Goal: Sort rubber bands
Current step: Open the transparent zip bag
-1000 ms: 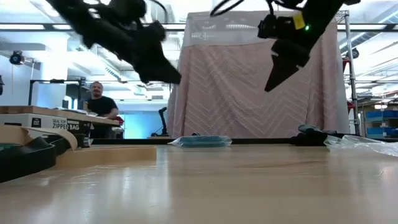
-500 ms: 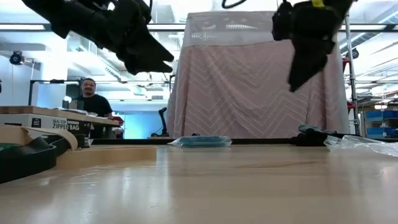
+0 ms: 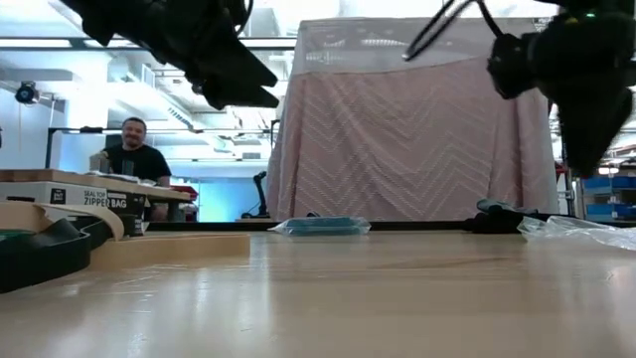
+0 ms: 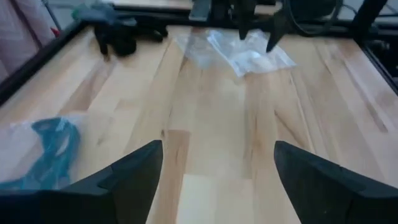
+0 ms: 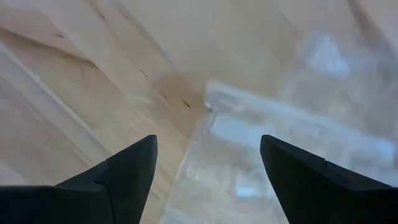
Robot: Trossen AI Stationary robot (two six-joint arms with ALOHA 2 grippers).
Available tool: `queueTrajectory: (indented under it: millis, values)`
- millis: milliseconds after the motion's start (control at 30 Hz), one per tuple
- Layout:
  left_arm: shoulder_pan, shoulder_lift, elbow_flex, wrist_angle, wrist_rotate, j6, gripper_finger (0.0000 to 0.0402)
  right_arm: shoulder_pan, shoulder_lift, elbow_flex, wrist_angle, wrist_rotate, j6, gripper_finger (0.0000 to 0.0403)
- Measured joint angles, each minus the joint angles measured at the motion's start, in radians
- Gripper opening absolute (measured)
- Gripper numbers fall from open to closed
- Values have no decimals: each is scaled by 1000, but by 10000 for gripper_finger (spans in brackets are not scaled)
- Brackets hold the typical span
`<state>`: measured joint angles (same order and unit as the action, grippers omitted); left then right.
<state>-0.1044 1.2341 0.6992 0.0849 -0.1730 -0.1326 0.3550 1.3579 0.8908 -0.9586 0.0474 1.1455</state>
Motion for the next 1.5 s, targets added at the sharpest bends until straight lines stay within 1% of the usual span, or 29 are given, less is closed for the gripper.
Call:
queueTrajectory:
  millis: [100,300,500,667,733,833,933,1033,1167,1200,1267,1333,1400,1500]
  values:
    - [-9,2,-1,-24,0,-6,293,33,5,-35,31,-3,92,291]
    - [-13,7,1,-28,0,-7,283,59,42,-100,68,5,173,306]
    - [-14,16,-2,-33,0,-7,268,57,138,-123,109,4,176,301]
    - [-6,53,-6,-28,-1,9,258,44,206,-117,204,-9,111,289]
    - [-2,71,-6,-15,-1,20,254,36,225,-114,216,-18,88,279]
    - [-2,91,-6,-2,-2,20,249,26,235,-112,220,-27,63,253]
    - [-2,101,-6,-3,-1,20,243,18,230,-113,220,-30,47,205]
    - [-2,104,-6,-1,-1,20,236,17,219,-103,216,-29,33,137]
    - [-3,103,-6,36,-1,71,224,17,213,-55,209,-30,9,30]
    - [-8,102,-6,52,-1,89,221,17,209,-31,213,-29,-15,16]
    - [-25,102,-6,86,3,126,215,19,204,19,218,-22,-53,13]
    - [-40,106,-7,120,39,169,210,19,204,72,215,-21,-99,18]
    - [-50,107,-8,151,59,183,206,19,204,127,216,-15,-153,15]
    - [-57,107,-8,200,62,197,202,19,204,201,216,14,-259,4]
